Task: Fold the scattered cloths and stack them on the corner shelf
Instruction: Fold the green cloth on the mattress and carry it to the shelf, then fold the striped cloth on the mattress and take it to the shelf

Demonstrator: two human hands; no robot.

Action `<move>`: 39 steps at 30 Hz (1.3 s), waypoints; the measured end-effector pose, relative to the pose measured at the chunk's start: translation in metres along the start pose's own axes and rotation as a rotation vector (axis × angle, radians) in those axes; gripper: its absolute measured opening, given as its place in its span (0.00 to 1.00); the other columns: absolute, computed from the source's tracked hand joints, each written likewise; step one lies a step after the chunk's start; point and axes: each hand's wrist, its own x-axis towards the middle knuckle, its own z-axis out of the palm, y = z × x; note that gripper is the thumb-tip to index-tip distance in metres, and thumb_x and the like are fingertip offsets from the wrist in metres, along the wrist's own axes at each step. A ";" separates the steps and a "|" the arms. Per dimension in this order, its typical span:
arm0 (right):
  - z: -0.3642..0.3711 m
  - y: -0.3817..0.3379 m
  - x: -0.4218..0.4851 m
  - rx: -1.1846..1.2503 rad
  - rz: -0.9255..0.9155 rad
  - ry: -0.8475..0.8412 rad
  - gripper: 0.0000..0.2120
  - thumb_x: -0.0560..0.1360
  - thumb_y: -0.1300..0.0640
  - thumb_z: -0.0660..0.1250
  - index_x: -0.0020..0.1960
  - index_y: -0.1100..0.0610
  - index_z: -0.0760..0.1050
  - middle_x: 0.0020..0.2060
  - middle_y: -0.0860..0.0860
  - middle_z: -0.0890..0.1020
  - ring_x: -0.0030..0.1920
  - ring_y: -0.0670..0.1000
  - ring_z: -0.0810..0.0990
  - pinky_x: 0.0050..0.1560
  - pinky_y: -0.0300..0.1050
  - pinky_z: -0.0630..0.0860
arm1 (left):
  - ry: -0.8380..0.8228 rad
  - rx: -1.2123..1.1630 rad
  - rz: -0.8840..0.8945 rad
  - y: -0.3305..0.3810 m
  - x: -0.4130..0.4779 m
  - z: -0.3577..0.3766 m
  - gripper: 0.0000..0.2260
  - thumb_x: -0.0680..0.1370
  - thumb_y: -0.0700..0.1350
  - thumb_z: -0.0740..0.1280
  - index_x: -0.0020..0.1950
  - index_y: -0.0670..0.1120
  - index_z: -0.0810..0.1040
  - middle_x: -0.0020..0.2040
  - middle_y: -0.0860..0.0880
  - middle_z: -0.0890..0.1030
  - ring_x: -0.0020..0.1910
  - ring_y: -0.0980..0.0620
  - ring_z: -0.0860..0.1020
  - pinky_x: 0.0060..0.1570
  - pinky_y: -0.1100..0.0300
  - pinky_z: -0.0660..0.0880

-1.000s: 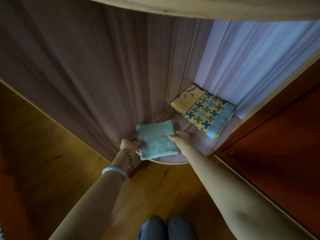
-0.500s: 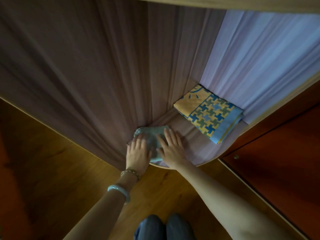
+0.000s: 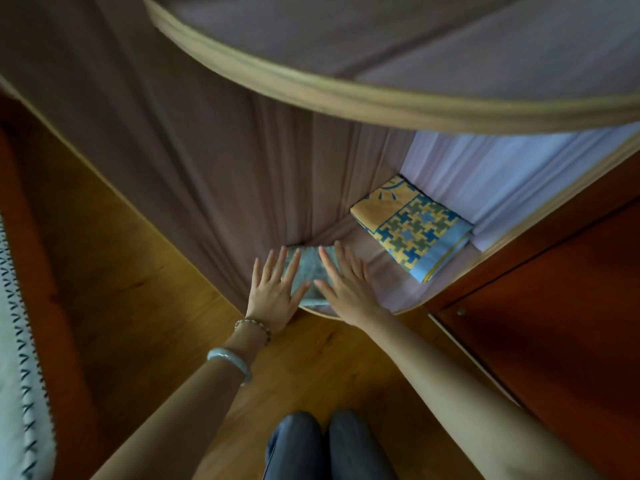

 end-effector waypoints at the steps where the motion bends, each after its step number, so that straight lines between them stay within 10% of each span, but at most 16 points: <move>1: -0.017 -0.010 -0.009 0.009 -0.021 0.010 0.32 0.77 0.36 0.40 0.78 0.46 0.39 0.78 0.55 0.45 0.78 0.58 0.44 0.75 0.60 0.49 | 0.024 -0.016 0.000 0.001 -0.008 -0.020 0.32 0.77 0.67 0.35 0.77 0.52 0.44 0.78 0.45 0.54 0.77 0.44 0.51 0.74 0.41 0.49; 12: -0.170 -0.184 -0.087 0.453 -0.430 0.016 0.33 0.76 0.36 0.53 0.77 0.44 0.46 0.78 0.52 0.52 0.77 0.52 0.54 0.74 0.48 0.57 | 0.351 -0.409 -0.375 -0.030 -0.181 -0.230 0.35 0.78 0.65 0.56 0.78 0.58 0.40 0.77 0.57 0.39 0.76 0.57 0.38 0.74 0.52 0.41; 18: -0.228 -0.296 -0.093 1.097 -0.429 -0.310 0.34 0.72 0.43 0.64 0.75 0.41 0.54 0.72 0.47 0.64 0.61 0.35 0.74 0.60 0.33 0.73 | 0.628 -1.011 -0.502 -0.056 -0.274 -0.317 0.40 0.71 0.67 0.64 0.76 0.64 0.45 0.78 0.61 0.49 0.76 0.60 0.53 0.75 0.49 0.56; 24: -0.234 -0.395 -0.096 1.302 -0.470 -0.539 0.27 0.77 0.44 0.61 0.74 0.43 0.58 0.69 0.49 0.69 0.61 0.49 0.78 0.54 0.45 0.80 | 0.927 -1.095 -0.555 -0.087 -0.351 -0.374 0.47 0.67 0.68 0.68 0.77 0.60 0.44 0.77 0.55 0.57 0.71 0.59 0.64 0.62 0.70 0.68; 39: -0.195 -0.527 -0.073 1.396 -0.409 -0.681 0.35 0.70 0.41 0.63 0.75 0.49 0.59 0.65 0.53 0.72 0.61 0.57 0.77 0.59 0.56 0.77 | 1.071 -1.095 -0.657 -0.202 -0.422 -0.386 0.49 0.62 0.70 0.70 0.76 0.61 0.47 0.76 0.52 0.59 0.71 0.55 0.65 0.69 0.51 0.67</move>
